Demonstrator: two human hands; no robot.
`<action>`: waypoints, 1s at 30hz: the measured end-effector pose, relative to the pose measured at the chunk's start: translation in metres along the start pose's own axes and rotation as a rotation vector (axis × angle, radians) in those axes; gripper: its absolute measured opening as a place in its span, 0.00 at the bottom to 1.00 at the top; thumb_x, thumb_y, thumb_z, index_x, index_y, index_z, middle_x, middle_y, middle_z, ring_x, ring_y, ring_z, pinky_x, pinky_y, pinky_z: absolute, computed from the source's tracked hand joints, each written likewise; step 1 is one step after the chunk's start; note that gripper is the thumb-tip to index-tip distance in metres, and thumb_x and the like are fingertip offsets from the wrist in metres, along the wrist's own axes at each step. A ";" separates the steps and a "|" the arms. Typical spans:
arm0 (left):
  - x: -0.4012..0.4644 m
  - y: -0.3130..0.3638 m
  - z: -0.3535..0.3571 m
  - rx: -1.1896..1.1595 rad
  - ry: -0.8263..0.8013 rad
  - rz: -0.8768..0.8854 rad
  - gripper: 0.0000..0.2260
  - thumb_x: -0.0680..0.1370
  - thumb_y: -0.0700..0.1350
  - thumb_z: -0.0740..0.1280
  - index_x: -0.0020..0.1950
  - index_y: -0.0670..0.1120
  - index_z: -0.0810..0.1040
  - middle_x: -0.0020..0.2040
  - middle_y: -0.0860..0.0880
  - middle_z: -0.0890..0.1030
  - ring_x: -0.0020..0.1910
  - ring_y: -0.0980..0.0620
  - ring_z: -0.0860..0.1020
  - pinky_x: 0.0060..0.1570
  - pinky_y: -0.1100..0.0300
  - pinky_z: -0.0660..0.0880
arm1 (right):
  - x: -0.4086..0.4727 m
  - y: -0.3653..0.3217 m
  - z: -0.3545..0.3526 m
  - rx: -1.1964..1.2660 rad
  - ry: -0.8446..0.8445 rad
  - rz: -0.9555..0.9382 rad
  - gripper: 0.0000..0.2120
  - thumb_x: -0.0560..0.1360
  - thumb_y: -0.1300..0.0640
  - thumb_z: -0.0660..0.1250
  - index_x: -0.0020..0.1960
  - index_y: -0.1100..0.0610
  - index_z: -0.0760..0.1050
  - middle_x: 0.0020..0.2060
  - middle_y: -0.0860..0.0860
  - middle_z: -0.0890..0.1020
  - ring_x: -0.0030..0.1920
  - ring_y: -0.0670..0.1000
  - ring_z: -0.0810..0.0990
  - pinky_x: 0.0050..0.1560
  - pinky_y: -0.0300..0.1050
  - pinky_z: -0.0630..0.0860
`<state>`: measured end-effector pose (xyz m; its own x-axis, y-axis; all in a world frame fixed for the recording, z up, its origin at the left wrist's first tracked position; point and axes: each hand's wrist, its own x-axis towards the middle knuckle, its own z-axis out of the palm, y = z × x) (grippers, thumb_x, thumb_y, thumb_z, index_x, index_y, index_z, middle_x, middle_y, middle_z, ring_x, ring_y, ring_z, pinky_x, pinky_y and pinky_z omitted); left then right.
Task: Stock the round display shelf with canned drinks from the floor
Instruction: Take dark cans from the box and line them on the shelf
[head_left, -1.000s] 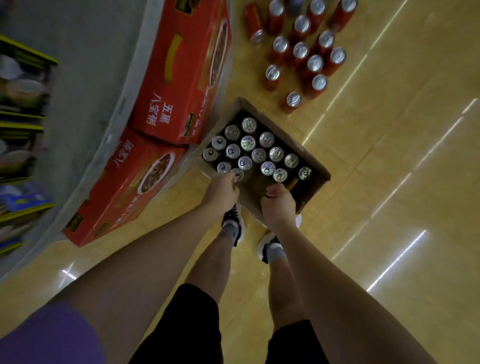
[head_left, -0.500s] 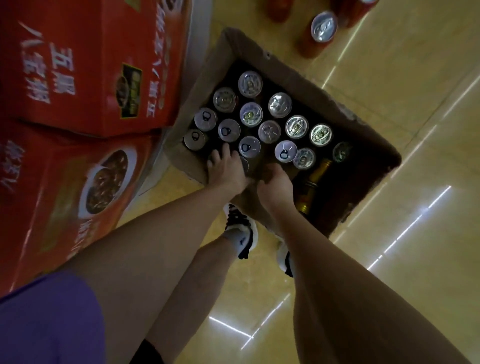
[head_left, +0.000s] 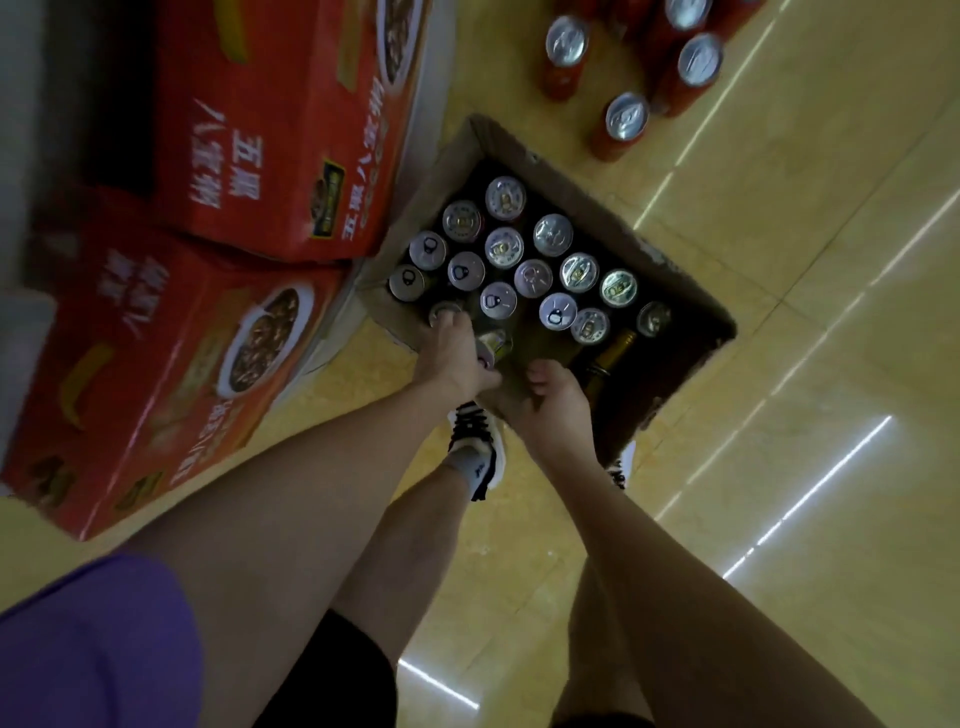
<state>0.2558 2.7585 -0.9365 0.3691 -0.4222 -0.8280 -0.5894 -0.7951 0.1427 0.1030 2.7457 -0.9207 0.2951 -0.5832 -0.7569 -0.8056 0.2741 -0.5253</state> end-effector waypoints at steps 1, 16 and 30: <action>-0.018 0.004 -0.013 -0.105 -0.012 -0.008 0.28 0.68 0.45 0.76 0.61 0.40 0.67 0.54 0.46 0.72 0.53 0.43 0.74 0.41 0.54 0.71 | -0.011 -0.011 -0.013 -0.014 -0.006 -0.034 0.19 0.72 0.61 0.69 0.62 0.56 0.73 0.56 0.53 0.76 0.57 0.53 0.76 0.57 0.52 0.77; -0.342 0.089 -0.284 -0.504 0.192 0.231 0.16 0.67 0.38 0.76 0.47 0.49 0.71 0.46 0.42 0.76 0.39 0.49 0.71 0.36 0.55 0.68 | -0.231 -0.258 -0.244 -0.221 -0.059 -0.503 0.20 0.70 0.65 0.67 0.61 0.55 0.74 0.55 0.54 0.77 0.56 0.57 0.77 0.52 0.47 0.73; -0.609 0.105 -0.478 -0.463 0.725 0.398 0.15 0.68 0.48 0.77 0.47 0.43 0.77 0.38 0.48 0.77 0.29 0.54 0.75 0.26 0.61 0.73 | -0.412 -0.466 -0.342 -0.383 -0.087 -0.996 0.32 0.61 0.48 0.77 0.62 0.56 0.73 0.53 0.49 0.79 0.52 0.52 0.79 0.51 0.48 0.78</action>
<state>0.3126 2.7239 -0.1582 0.6508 -0.7431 -0.1559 -0.4815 -0.5627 0.6720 0.1812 2.5963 -0.2308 0.9322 -0.3513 -0.0873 -0.2848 -0.5630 -0.7759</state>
